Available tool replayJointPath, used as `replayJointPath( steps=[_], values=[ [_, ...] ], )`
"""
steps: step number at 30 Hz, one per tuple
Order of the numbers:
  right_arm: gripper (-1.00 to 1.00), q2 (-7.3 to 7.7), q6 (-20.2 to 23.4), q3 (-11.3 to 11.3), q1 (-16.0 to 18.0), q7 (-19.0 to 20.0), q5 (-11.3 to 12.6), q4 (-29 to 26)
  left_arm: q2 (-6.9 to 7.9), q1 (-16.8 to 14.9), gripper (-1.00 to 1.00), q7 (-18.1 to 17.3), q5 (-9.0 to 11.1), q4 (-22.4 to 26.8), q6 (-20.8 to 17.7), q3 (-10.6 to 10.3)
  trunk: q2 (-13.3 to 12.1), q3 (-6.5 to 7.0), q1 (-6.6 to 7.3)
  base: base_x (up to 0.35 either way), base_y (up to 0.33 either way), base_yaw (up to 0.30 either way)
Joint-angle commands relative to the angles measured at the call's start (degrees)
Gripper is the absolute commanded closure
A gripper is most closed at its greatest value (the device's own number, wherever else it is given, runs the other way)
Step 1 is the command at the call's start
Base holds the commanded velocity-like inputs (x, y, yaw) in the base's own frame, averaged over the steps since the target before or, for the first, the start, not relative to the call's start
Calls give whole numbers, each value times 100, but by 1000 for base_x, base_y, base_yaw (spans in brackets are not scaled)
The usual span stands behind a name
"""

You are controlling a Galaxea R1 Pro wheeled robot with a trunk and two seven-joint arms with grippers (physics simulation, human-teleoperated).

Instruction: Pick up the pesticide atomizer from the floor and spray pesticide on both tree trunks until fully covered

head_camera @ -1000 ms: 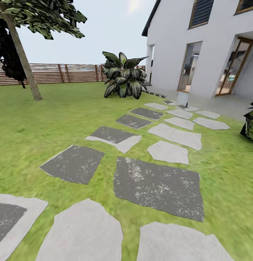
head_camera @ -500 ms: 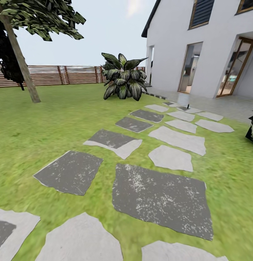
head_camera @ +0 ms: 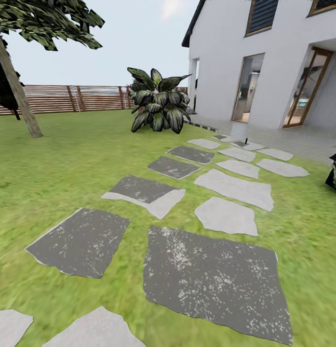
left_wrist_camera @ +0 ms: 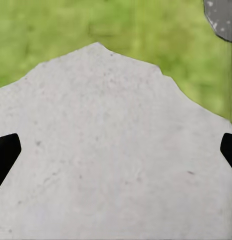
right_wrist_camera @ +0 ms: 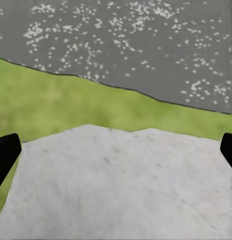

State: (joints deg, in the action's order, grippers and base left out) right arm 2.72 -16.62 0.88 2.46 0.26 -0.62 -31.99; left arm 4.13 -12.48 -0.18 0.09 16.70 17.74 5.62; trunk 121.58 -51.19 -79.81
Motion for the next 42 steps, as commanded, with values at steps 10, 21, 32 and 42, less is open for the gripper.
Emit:
replayJointPath(
  steps=[10,21,32,42],
  values=[
    [-100,0,-3,0,0,-8,0,0,0,0,-100,0,0,0,1,0,0,0,0,339,0,-229],
    [-100,0,-7,0,0,-9,0,0,0,0,-100,0,0,0,-1,0,0,0,0,339,0,-226],
    [-100,0,-7,0,0,-9,0,0,0,0,-100,0,0,0,1,0,0,2,0,339,0,-24],
    [-100,0,-6,0,0,-9,0,0,0,0,-100,0,0,0,1,0,0,18,0,339,0,-53]
  ],
)
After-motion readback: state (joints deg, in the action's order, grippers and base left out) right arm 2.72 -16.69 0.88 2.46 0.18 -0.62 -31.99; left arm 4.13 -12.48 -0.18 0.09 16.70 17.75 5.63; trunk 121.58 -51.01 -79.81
